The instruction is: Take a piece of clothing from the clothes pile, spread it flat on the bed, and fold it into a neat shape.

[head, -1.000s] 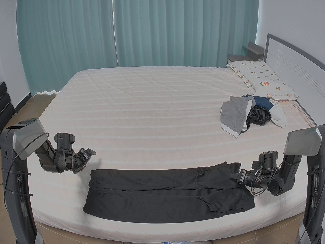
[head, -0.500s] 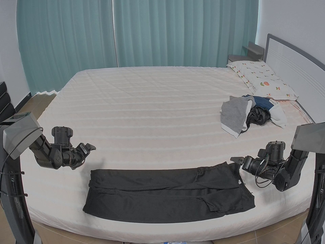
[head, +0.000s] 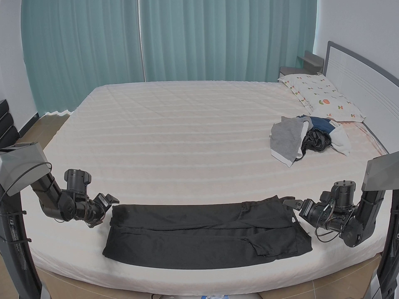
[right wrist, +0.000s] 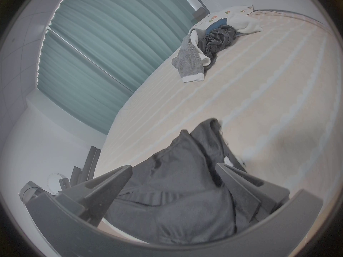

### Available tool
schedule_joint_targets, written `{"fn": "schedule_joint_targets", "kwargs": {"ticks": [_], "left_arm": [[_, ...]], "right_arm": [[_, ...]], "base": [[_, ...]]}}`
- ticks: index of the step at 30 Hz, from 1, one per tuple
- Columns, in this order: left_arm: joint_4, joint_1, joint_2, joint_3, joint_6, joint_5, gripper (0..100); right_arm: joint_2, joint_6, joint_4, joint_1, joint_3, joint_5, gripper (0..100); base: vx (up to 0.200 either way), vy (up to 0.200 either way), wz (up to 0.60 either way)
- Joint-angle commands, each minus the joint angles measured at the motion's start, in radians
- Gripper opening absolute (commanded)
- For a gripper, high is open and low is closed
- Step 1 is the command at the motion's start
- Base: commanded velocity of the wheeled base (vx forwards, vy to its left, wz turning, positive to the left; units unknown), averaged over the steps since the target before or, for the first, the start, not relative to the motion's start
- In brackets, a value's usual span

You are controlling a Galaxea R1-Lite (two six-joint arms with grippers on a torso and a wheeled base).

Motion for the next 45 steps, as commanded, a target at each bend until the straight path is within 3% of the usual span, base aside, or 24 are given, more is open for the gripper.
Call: {"fn": "schedule_joint_targets", "kwargs": {"ticks": [1,10,16,28,29,42,45], "left_arm": [[-0.035,-0.007,-0.016,0.07,-0.007,0.003,100],[-0.136,-0.018,-0.004,0.153,0.019,0.02,100],[-0.222,-0.059,0.06,0.136,0.037,0.107,100],[-0.251,-0.087,0.073,0.173,0.097,0.126,100],[-0.251,-0.087,0.076,0.171,0.097,0.138,0],[-0.243,-0.087,0.079,0.223,0.146,0.27,0],[-0.24,-0.085,0.079,0.225,0.146,0.296,0]], "right_arm": [[0.024,0.017,-0.04,0.012,0.054,0.001,100],[0.044,0.106,-0.068,0.003,0.083,0.008,100],[0.087,0.108,-0.126,0.012,0.089,0.001,100],[0.092,0.106,-0.138,0.012,0.095,0.0,100],[0.092,0.106,-0.138,0.012,0.095,0.0,100],[0.079,0.108,-0.14,0.035,0.108,-0.005,100],[0.082,0.108,-0.14,0.057,0.109,-0.037,100]], "base": [[-0.2,0.0,0.0],[-0.022,0.0,0.0],[0.0,0.0,0.0],[0.0,0.0,0.0],[0.0,0.0,0.0],[0.0,0.0,0.0],[0.0,0.0,0.0]]}}
